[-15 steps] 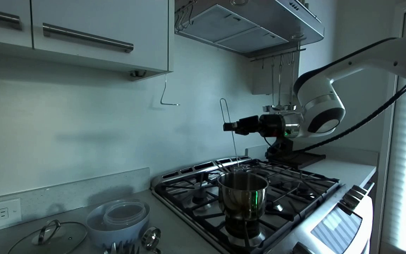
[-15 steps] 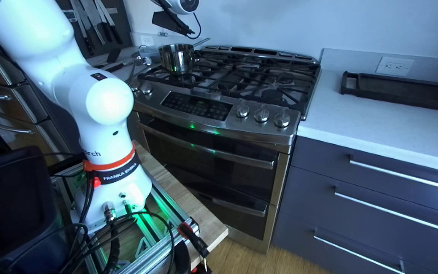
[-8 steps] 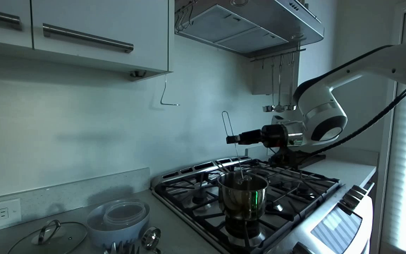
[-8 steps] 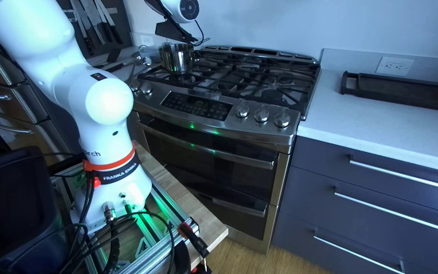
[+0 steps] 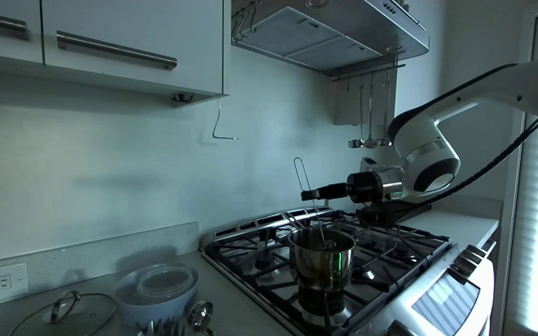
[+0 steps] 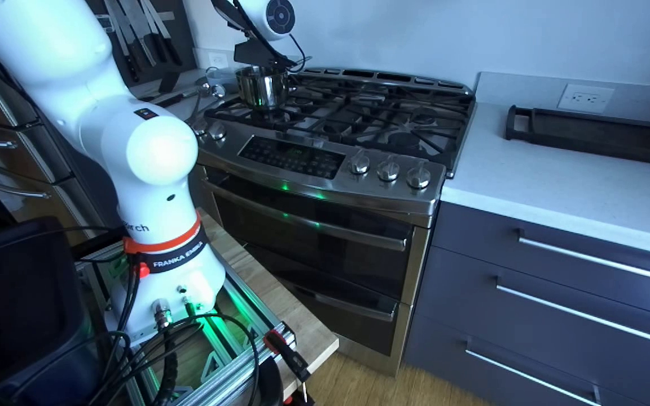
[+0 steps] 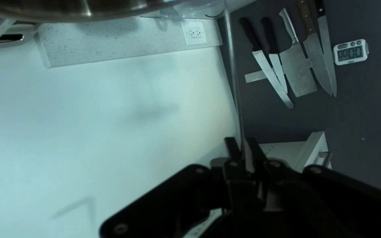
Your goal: Put one metal object in the pot
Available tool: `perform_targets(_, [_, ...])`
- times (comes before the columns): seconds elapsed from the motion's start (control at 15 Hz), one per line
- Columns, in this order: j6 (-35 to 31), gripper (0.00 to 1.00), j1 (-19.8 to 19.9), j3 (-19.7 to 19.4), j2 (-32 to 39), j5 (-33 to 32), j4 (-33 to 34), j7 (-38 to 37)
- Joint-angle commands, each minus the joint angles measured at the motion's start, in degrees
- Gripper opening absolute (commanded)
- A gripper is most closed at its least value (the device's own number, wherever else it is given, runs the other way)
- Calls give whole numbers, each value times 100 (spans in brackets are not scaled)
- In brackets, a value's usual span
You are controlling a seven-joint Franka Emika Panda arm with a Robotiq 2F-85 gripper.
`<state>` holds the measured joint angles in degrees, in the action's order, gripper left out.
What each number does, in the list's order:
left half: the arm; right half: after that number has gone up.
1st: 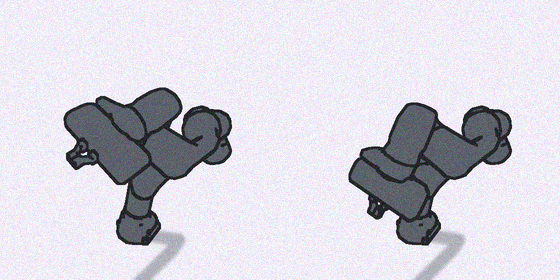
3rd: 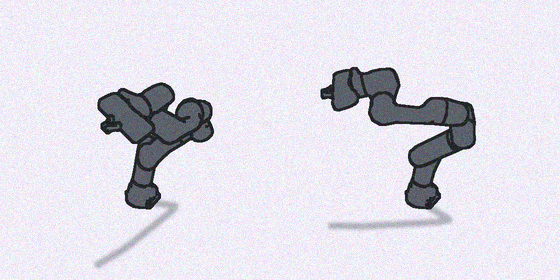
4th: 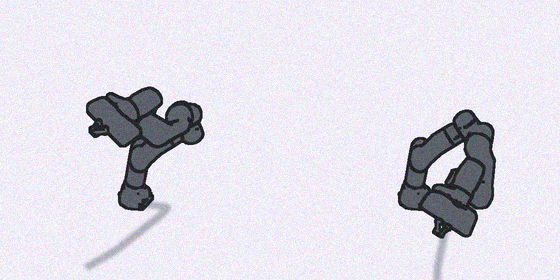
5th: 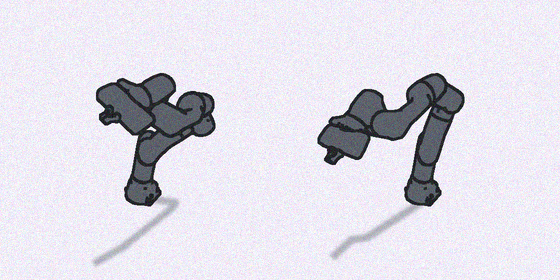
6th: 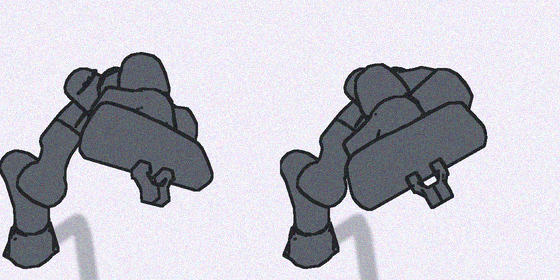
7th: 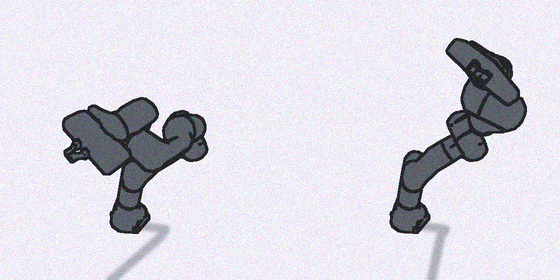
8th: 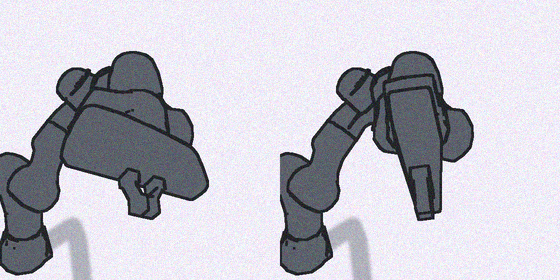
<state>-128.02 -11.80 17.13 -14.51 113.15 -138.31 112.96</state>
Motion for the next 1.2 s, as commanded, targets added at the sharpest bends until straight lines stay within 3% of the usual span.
perform_targets(0.0, [-45, 2, 20, 61, 42, -151, -135, 152])
perform_targets(0.27, [-92, 2, 22, 50, 93, -132, -207, 342])
perform_targets(0.8, [-118, 2, 32, 17, 136, 882, -379, 1103])
perform_targets(1.13, [-7, 2, 31, 9, 174, 1237, -501, 1208])
